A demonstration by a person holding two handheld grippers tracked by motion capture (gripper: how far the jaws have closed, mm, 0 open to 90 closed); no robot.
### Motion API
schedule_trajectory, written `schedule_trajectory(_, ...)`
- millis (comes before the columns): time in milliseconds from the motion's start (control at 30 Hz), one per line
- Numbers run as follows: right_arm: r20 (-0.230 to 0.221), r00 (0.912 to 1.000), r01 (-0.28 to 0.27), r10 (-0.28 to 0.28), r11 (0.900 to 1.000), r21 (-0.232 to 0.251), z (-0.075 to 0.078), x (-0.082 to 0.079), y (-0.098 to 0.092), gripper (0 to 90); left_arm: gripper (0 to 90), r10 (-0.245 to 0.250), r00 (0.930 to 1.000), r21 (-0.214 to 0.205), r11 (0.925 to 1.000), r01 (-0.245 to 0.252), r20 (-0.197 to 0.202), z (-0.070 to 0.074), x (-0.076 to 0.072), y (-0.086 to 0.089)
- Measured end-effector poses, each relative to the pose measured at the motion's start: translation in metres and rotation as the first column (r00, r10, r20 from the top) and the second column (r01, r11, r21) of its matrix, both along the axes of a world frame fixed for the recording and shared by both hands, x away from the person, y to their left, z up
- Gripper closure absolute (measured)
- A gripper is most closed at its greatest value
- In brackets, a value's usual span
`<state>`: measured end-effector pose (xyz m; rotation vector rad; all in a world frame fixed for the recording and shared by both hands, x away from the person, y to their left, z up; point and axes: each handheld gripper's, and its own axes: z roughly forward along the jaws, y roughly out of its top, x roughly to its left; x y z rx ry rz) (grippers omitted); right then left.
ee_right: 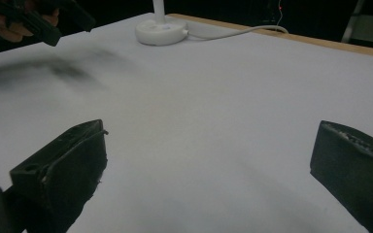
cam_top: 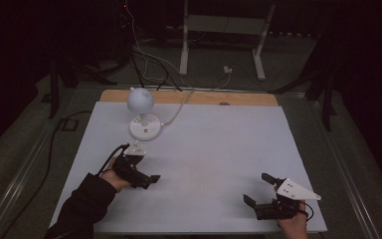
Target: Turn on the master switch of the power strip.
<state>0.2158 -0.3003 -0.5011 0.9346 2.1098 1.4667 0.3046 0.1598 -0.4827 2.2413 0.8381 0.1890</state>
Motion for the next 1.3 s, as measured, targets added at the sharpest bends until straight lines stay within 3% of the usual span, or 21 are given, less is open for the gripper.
schedule_trajectory(167, 0.0, 1.0, -0.002, 0.002, 1.0, 0.002, 0.0, 0.0, 0.001, 0.0, 0.4, 0.01, 1.0, 0.007, 0.9999, -0.01, 0.001, -0.006, -0.012, 0.009)
schedule_trajectory(333, -0.005, 1.0, -0.005, 0.005, 1.0, 0.001, 0.0, 0.0, 0.001, 0.0, 0.4, 0.026, 0.9996, -0.033, 0.9991, -0.026, -0.005, -0.016, -0.028, 0.02)
schedule_trajectory(500, -0.009, 0.9998, -0.015, 0.015, 0.9999, -0.005, -0.001, 0.0, 0.002, 0.0, 0.4, 0.038, 0.9993, -0.021, 0.999, -0.038, -0.005, -0.023, -0.043, 0.03)
schedule_trajectory(633, -0.009, 0.9998, -0.019, 0.019, 0.9998, -0.01, 0.0, -0.001, 0.002, 0.0, 0.4, 0.045, 0.9989, -0.036, 0.9983, -0.045, -0.013, -0.026, -0.053, 0.04)
schedule_trajectory(700, -0.01, 0.9998, -0.017, 0.017, 0.9998, -0.008, 0.0, -0.001, 0.002, 0.0, 0.4, 0.061, 0.998, -0.024, 0.9978, -0.061, -0.015, -0.029, -0.057, 0.046)
schedule_trajectory(900, -0.008, 0.9998, -0.019, 0.019, 0.9997, -0.015, 0.0, -0.001, 0.001, 0.0, 0.4, 0.093, 0.9957, -0.041, 0.9948, -0.093, -0.008, -0.034, -0.072, 0.06)
schedule_trajectory(1100, -0.006, 0.9998, -0.018, 0.018, 0.9997, -0.016, 0.0, -0.002, 0.001, 0.0, 0.4, 0.118, 0.993, -0.034, 0.9925, -0.117, 0.011, -0.039, -0.085, 0.067)
schedule_trajectory(1167, -0.011, 0.9995, -0.029, 0.029, 0.9996, 0.004, 0.001, -0.002, 0.001, 0.0, 0.4, 0.129, 0.9916, -0.053, 0.9902, -0.129, 0.007, -0.04, -0.087, 0.069)
schedule_trajectory(1300, -0.012, 0.9994, -0.034, 0.034, 0.9994, -0.005, 0.0, -0.002, 0.002, 0.0, 0.4, 0.134, 0.9908, -0.051, 0.9899, -0.132, 0.02, -0.042, -0.087, 0.07)
